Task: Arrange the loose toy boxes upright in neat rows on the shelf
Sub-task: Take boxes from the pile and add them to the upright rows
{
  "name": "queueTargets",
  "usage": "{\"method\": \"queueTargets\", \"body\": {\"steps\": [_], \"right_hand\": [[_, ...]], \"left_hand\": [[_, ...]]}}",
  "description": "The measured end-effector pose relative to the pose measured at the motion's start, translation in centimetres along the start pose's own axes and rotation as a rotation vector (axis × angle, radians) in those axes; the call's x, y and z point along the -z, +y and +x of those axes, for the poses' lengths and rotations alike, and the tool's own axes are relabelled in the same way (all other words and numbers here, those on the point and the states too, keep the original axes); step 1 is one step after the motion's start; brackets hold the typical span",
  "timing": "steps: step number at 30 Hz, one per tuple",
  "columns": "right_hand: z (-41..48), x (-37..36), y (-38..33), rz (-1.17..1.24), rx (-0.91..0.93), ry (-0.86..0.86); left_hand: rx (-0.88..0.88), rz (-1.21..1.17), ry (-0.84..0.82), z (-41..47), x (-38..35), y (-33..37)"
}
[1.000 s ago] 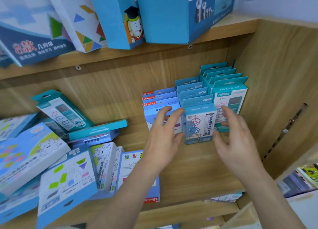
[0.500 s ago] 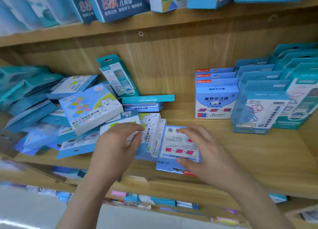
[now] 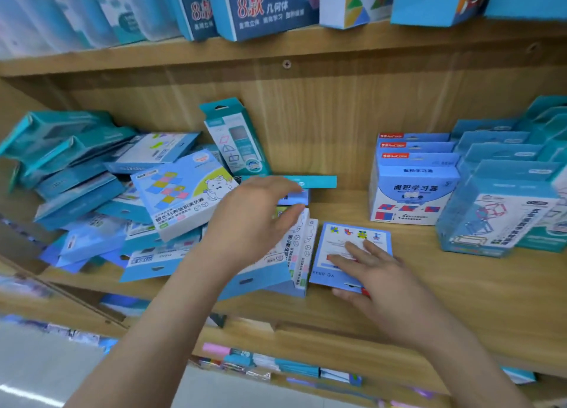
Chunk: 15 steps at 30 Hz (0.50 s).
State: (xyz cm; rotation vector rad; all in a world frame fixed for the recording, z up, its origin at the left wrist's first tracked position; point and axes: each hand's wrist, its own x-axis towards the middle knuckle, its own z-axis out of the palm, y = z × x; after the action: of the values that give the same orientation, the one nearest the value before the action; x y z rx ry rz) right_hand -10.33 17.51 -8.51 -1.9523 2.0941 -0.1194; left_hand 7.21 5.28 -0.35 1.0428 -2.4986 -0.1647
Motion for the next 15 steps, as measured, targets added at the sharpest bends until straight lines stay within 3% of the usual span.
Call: {"method": "queueTargets", "body": {"steps": [5, 8, 12, 13, 15], "right_hand": [[-0.9, -0.4, 0.7, -0.021, -0.017, 0.01], [-1.4, -1.1, 1.0, 0.007, -0.058, -0.036], [-2.2, -1.4, 1.7, 0.036, -0.007, 0.024], [-2.4, -1.4, 2.1, 0.054, -0.007, 0.054], [-2.4, -1.2, 2.4, 0.1, -0.01, 0.145]], "left_hand": [[0.071, 0.342, -0.318, 8.4, -5.5, 2.3], [0.152, 0.562, -0.378, 10.8, -7.9, 2.4], [0.111, 0.519, -0.239, 11.1, -7.2, 2.3], [0.103, 0.413, -0.148, 10.8, -6.3, 2.1], [0.082, -0.015, 0.142, 9.4, -4.1, 1.6]]}}
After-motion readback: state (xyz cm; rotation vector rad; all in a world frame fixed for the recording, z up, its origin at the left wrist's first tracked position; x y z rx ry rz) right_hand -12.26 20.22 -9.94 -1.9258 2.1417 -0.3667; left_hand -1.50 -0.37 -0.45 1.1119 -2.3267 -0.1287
